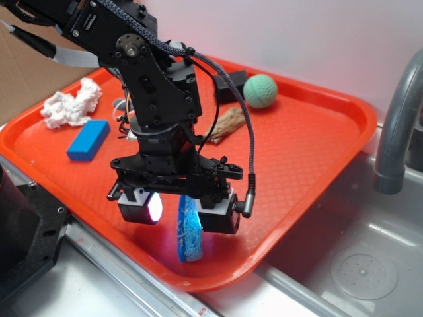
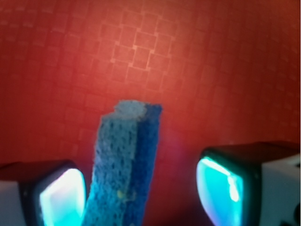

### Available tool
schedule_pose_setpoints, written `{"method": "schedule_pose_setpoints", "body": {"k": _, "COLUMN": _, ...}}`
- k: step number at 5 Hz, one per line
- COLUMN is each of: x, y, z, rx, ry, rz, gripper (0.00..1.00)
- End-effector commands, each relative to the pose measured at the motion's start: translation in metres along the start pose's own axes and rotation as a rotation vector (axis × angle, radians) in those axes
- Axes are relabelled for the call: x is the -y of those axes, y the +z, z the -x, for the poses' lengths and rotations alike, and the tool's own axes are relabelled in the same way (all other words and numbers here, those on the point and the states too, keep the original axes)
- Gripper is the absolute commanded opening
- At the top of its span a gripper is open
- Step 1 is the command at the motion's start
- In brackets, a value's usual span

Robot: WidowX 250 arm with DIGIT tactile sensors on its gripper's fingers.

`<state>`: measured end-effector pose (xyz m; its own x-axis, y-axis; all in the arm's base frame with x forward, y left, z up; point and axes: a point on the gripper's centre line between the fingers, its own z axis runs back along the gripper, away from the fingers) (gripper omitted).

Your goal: Grab the blue sponge.

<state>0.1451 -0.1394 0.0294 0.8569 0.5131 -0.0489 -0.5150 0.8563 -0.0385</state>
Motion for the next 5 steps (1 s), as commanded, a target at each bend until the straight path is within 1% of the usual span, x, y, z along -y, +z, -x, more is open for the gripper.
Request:
{"method": "schedule_pose_setpoints", "body": {"k": 1, "x": 0.036, "y": 0.014, "z": -0.035, "rx": 0.017, "ry": -0.028, "rz": -0.012, "gripper": 0.00}}
{"method": "schedule_pose_setpoints", "body": {"k": 2, "x": 0.032, "y": 0.041, "z": -0.031, "rx": 0.041, "ry": -0.194, "rz": 0.043, "gripper": 0.00}}
{"method": "schedule_pose_setpoints", "body": {"k": 3, "x": 0.024, "y": 0.079, "z": -0.034, "rx": 0.075, "ry": -0.279, "rz": 0.095, "gripper": 0.00}}
{"method": "schedule_pose_setpoints", "body": {"k": 4, "x": 0.008, "y": 0.112, "z": -0.038, "rx": 0.116, "ry": -0.456, "rz": 0.195, "gripper": 1.00}}
{"method": "schedule_pose_setpoints", "body": {"k": 5, "x": 0.005, "y": 0.098, "z": -0.031, "rx": 0.074, "ry": -0.622, "rz": 0.169, "gripper": 1.00}}
